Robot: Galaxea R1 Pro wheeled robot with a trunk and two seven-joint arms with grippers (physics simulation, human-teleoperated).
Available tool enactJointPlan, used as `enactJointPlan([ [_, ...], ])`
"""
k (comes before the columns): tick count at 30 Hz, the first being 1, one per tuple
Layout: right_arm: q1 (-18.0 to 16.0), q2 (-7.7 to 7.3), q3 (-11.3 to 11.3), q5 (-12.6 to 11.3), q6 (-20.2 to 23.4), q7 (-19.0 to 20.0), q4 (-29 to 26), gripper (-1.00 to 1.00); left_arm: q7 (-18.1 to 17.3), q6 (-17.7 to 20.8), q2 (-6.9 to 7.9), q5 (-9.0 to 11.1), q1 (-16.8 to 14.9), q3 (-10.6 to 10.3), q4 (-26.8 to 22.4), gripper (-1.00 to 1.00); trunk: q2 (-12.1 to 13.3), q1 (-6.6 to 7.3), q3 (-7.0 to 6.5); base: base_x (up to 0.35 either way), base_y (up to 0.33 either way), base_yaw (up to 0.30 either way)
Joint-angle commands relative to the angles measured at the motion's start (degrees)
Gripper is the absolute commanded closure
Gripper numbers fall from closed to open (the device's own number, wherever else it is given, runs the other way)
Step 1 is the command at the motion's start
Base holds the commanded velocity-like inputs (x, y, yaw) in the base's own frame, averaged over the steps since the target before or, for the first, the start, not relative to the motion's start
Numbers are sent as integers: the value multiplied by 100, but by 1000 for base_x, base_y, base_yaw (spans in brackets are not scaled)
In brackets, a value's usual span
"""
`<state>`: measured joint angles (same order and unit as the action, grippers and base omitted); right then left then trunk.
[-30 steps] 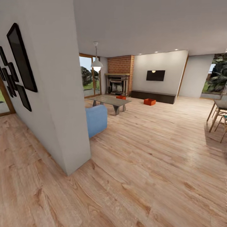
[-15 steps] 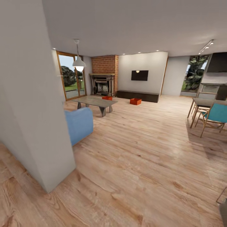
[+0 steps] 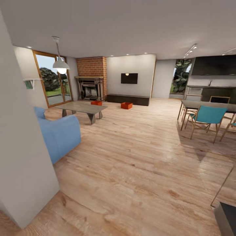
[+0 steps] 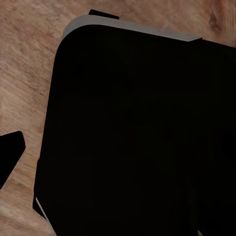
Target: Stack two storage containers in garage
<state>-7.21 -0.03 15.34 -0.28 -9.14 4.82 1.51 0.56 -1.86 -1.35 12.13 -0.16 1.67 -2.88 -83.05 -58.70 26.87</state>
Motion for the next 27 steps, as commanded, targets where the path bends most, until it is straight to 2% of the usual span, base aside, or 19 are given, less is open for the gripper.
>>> enactJointPlan([
  [1,-8,1,9,-5,-30,19,16,-100,6,-17,-3,26,-2,15,2,-100,-3,-3,6,335,0,-288],
  [8,-8,-4,8,-5,-38,19,16,-100,6,21,8,33,-2,17,4,-100,-3,-3,6,335,0,-240],
  [27,-8,8,0,-10,-31,19,16,-100,-3,45,8,28,-2,14,0,-100,-3,-3,6,335,0,-20],
])
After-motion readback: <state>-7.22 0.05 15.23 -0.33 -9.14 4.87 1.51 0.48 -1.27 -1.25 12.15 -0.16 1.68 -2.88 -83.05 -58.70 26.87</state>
